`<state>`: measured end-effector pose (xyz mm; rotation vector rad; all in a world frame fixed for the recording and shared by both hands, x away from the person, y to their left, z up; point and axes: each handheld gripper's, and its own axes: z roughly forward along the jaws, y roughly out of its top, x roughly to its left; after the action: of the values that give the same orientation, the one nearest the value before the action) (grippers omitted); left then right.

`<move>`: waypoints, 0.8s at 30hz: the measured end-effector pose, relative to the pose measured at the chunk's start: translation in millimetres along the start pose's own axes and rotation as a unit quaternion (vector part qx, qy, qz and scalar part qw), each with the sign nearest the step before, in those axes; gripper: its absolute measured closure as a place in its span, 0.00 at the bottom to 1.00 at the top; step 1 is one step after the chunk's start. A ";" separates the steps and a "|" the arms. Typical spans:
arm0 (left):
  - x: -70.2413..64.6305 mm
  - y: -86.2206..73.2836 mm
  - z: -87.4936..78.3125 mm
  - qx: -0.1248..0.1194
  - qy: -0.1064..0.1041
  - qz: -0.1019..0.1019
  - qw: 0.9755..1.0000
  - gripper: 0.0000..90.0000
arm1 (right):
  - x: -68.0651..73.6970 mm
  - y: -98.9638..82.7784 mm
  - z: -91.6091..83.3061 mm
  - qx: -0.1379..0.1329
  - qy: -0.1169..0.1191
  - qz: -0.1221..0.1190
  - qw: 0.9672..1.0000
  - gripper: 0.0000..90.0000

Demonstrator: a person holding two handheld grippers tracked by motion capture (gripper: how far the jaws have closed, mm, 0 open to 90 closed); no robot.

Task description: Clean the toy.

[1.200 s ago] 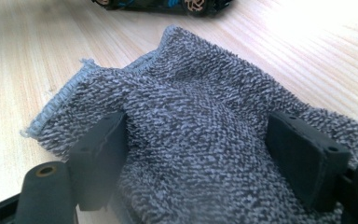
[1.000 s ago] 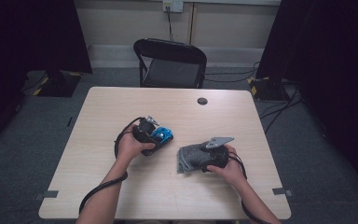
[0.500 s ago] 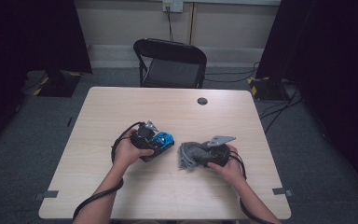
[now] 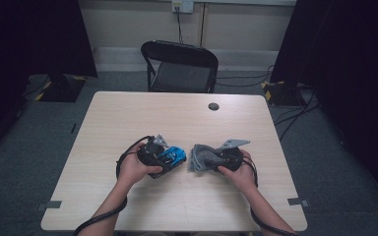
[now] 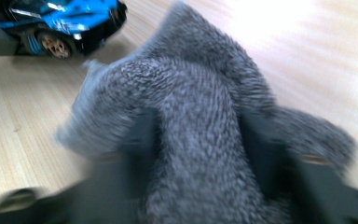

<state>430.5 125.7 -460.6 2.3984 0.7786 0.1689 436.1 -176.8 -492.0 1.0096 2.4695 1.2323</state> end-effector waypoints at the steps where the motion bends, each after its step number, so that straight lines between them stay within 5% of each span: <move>1: -0.4 -0.6 0.0 0.004 0.002 0.002 1.000 0.31 | 0.4 2.6 -3.3 -0.001 0.001 -0.007 1.000 0.47; 7: -1.5 -6.7 -4.9 0.005 -0.001 0.000 1.000 0.31 | -13.6 12.8 -29.7 -0.025 0.000 -0.025 0.999 0.40; 10: -5.8 -7.9 -6.8 0.006 -0.001 0.003 1.000 0.31 | -18.5 9.6 -31.4 0.000 0.002 -0.055 0.999 0.40; 12: -7.4 -8.4 -7.3 0.007 -0.002 0.004 1.000 0.31 | -20.7 5.0 -24.4 0.016 0.008 -0.051 0.999 0.41; 14: -9.2 -9.0 -6.9 0.005 -0.005 0.004 1.000 0.31 | -18.3 -2.3 -10.4 0.063 0.005 -0.039 0.997 0.42; 15: -9.9 -9.6 -7.1 0.003 -0.009 0.001 1.000 0.31 | -16.2 -4.4 -6.8 0.053 -0.004 -0.045 0.998 0.42; 17: -12.5 -9.8 -7.3 0.003 -0.010 0.005 1.000 0.31 | -14.4 -5.2 -5.1 0.044 -0.020 -0.025 0.999 0.48; 20: -16.7 -7.4 -8.9 0.001 -0.010 0.015 1.000 0.31 | -11.9 -5.3 -7.0 0.043 -0.040 -0.009 0.998 0.75; 24: -21.9 -3.2 -10.5 -0.005 -0.014 0.021 1.000 0.31 | -12.3 2.4 -7.0 0.052 -0.053 0.037 0.997 0.84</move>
<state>407.9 120.7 -452.6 2.4035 0.7121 0.1551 443.2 -188.2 -487.1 1.1721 2.4572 1.0510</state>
